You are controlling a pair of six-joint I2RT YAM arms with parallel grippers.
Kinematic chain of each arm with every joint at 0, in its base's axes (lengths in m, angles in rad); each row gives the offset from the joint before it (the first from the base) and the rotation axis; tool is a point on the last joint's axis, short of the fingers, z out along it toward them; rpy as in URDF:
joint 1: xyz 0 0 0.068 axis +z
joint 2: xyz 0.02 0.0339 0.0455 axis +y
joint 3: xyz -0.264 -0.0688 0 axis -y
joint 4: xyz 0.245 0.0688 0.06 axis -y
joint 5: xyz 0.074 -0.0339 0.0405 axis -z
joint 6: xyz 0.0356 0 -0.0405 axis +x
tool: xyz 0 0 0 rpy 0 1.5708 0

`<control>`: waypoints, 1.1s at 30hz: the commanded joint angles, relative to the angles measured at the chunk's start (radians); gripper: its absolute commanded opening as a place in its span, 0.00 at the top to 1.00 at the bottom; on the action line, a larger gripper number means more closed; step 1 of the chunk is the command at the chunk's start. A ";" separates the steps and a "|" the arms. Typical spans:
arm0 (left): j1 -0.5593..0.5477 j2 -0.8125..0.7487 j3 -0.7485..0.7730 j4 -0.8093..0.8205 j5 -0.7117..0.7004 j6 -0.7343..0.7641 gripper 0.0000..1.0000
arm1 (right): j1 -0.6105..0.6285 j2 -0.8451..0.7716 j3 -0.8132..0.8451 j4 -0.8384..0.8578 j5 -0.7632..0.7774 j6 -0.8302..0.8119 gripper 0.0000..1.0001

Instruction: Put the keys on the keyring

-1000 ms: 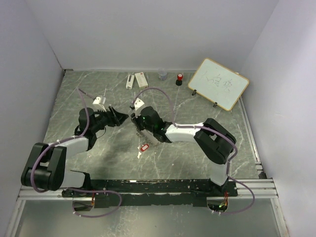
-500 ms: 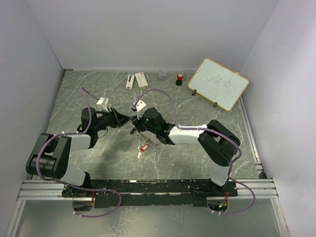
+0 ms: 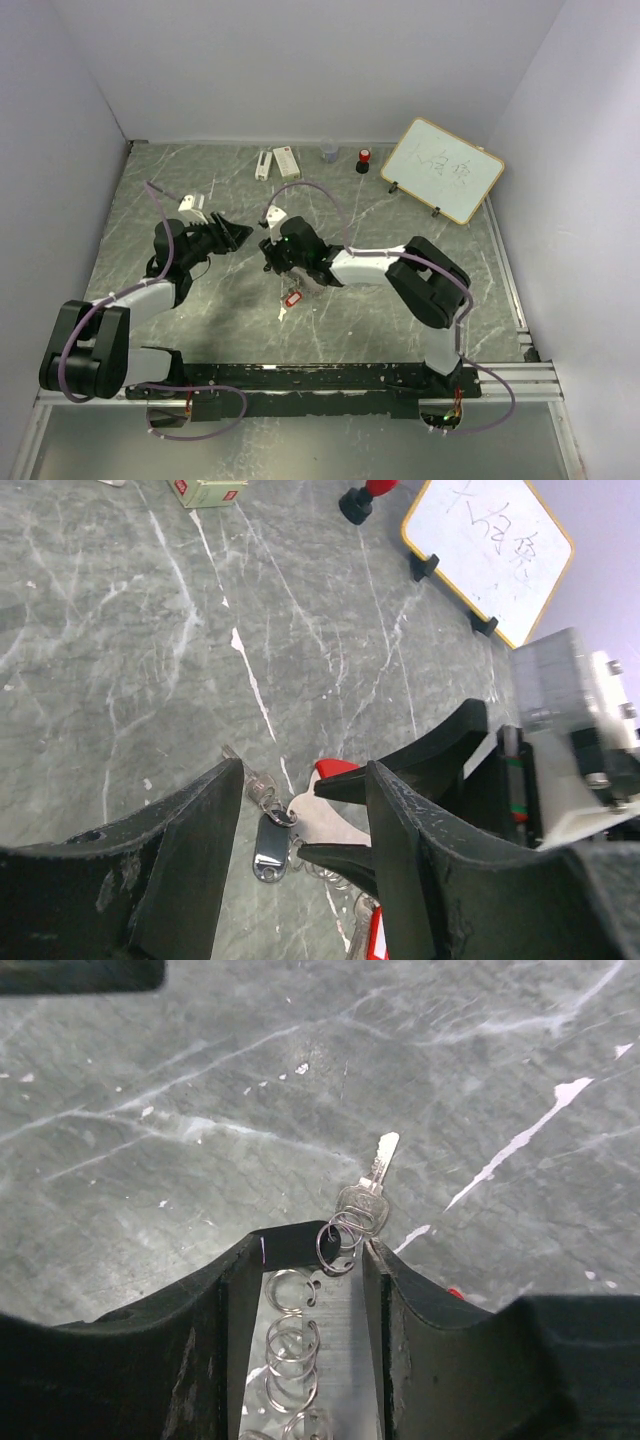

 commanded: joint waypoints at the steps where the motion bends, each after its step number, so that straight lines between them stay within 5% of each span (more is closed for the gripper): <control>1: 0.017 -0.025 -0.014 -0.027 -0.036 -0.002 0.37 | -0.002 0.068 0.063 -0.058 -0.027 0.002 0.56; 24: 0.056 -0.044 -0.034 -0.035 -0.025 0.000 0.37 | -0.002 0.164 0.127 -0.133 0.054 0.011 0.66; 33: 0.059 -0.035 -0.037 -0.020 -0.015 -0.007 0.37 | -0.003 0.082 0.071 -0.059 0.119 0.025 0.94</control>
